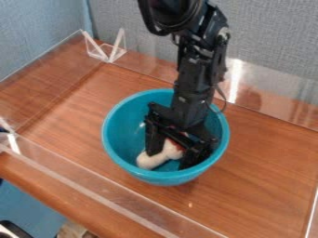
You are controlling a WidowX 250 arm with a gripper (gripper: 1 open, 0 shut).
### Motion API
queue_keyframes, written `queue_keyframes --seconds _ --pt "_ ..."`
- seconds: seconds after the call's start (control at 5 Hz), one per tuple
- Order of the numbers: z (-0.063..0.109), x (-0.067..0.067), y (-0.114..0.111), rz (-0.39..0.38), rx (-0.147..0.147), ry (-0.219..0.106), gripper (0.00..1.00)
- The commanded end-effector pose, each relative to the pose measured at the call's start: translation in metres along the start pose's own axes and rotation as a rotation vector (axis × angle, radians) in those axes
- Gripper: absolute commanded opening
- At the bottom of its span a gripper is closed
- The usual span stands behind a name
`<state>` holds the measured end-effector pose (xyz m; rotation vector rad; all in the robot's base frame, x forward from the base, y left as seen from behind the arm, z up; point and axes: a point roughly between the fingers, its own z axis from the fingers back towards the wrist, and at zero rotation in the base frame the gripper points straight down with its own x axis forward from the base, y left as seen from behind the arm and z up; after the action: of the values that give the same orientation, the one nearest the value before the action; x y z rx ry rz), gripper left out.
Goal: Remove the mushroom from inside the blue bowl and put it on the table
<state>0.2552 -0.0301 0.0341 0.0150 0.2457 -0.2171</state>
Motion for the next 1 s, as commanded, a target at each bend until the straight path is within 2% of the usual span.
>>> queue_keyframes --seconds 0.0,0.2,0.8 --pt "-0.0021 0.0047 0.0009 -0.006 0.001 -0.022 0.00" --pt "-0.0048 0.0054 0.0020 -0.013 0.001 -0.020 0.00" --pt "0.0050 0.0024 0.0060 -0.019 -0.013 -0.038 0.00"
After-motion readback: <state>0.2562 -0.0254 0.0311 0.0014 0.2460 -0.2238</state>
